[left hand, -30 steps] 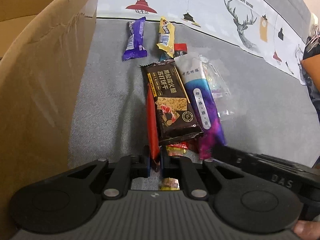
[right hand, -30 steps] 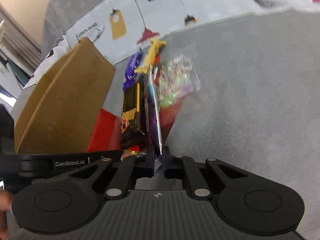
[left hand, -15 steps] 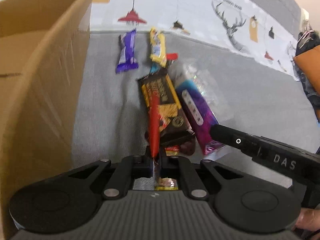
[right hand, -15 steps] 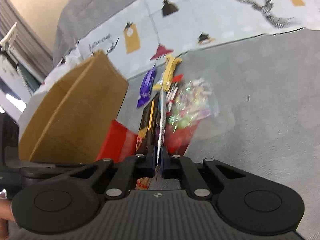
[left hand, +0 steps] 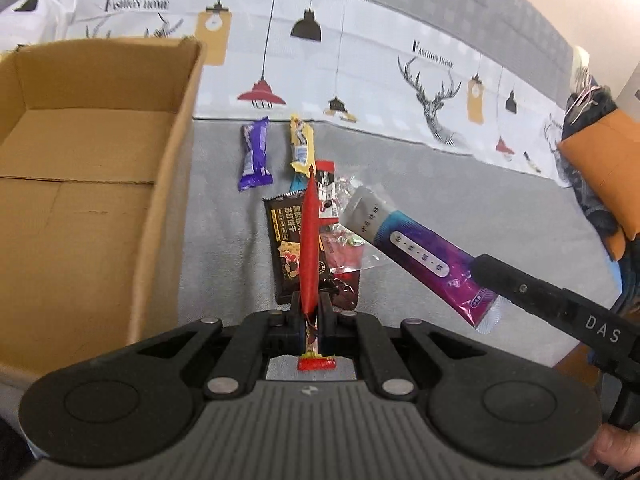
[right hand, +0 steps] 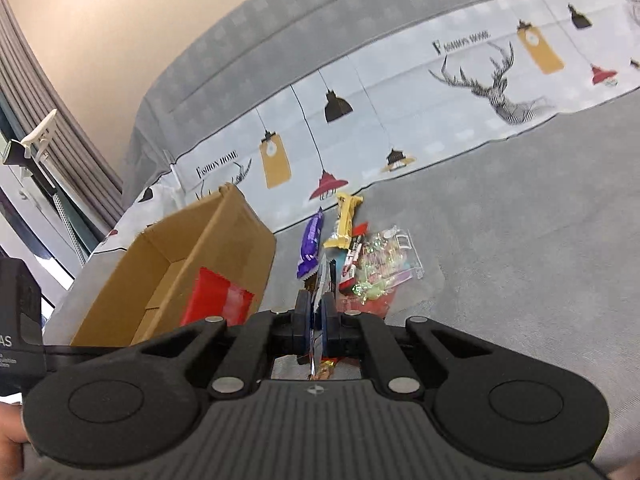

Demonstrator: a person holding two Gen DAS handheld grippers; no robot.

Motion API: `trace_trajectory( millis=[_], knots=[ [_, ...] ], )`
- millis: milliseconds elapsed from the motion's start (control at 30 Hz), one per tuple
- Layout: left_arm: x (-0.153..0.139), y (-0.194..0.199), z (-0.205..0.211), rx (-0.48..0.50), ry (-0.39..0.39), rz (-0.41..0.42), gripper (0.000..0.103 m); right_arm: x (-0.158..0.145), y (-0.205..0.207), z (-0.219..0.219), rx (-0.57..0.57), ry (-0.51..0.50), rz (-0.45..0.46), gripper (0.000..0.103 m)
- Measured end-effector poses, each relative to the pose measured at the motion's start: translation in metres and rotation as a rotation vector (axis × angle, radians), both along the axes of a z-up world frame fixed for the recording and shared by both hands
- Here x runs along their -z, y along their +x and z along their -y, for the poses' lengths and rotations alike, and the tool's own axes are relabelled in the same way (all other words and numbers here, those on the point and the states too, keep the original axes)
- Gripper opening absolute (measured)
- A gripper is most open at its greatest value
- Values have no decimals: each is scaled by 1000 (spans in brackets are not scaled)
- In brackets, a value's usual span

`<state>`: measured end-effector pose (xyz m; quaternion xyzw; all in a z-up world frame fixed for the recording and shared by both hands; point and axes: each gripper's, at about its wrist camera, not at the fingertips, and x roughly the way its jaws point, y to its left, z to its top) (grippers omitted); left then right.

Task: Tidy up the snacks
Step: 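Lift both held snacks and carry them over the open cardboard box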

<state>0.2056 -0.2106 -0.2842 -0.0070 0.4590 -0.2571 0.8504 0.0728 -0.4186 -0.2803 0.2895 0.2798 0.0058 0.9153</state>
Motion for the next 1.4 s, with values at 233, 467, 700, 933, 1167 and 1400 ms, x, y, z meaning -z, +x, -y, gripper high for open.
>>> trace_trajectory(
  millis=[233, 467, 700, 933, 1167, 1400],
  knots=[
    [-34, -26, -26, -26, -53, 36, 5, -34, -27, -24, 29, -63, 35, 5],
    [-71, -40, -64, -55, -124, 98, 5, -76, -39, -61, -4, -136, 72, 5],
    [-86, -23, -116, -126, -197, 183, 5, -118, -16, -108, -66, -211, 114, 5],
    [-69, 8, -180, -269, -219, 192, 5, -141, 21, -160, -149, -259, 126, 5],
    [-57, 40, -227, -382, -244, 191, 5, -140, 55, -210, -225, -334, 104, 5],
    [-30, 74, -229, -413, -157, 126, 5, -120, 86, -232, -270, -373, 46, 5]
  ],
)
